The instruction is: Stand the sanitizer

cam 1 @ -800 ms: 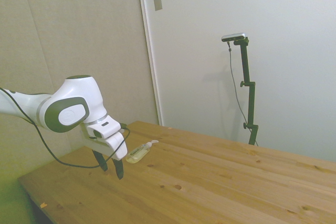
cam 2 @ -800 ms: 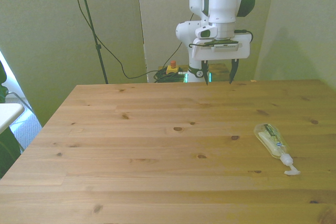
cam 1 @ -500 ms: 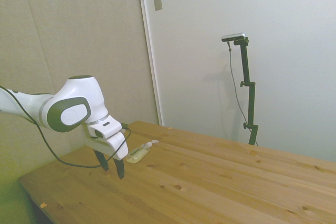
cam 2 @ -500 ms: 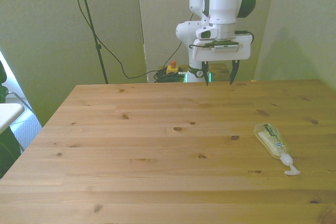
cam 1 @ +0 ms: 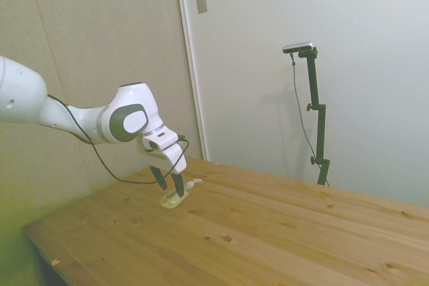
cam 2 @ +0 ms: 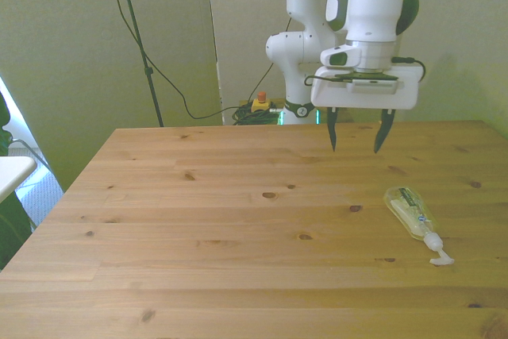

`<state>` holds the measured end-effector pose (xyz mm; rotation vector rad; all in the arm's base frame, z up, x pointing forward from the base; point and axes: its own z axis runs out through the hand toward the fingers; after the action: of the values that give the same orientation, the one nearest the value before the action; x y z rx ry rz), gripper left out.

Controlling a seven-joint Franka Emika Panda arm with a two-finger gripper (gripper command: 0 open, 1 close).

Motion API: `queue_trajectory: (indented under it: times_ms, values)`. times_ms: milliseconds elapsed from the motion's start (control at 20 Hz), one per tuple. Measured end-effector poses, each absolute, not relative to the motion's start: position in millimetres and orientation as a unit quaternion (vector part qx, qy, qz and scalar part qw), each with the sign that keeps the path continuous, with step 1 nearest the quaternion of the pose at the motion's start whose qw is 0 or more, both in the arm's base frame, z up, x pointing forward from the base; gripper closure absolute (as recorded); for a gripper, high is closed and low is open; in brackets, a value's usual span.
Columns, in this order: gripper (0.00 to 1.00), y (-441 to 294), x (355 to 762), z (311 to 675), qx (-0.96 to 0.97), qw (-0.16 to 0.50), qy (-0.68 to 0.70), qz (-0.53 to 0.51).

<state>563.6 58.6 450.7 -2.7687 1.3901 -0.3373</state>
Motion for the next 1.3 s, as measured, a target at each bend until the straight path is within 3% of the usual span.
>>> queue_trajectory:
  times_ms: [750,1300]
  values:
    - [0.00,141.7,684.5,405.3,-0.903,-0.005,0.413,-0.116]
    - [0.00,150.2,731.4,369.8,-0.901,-0.030,0.417,-0.112]
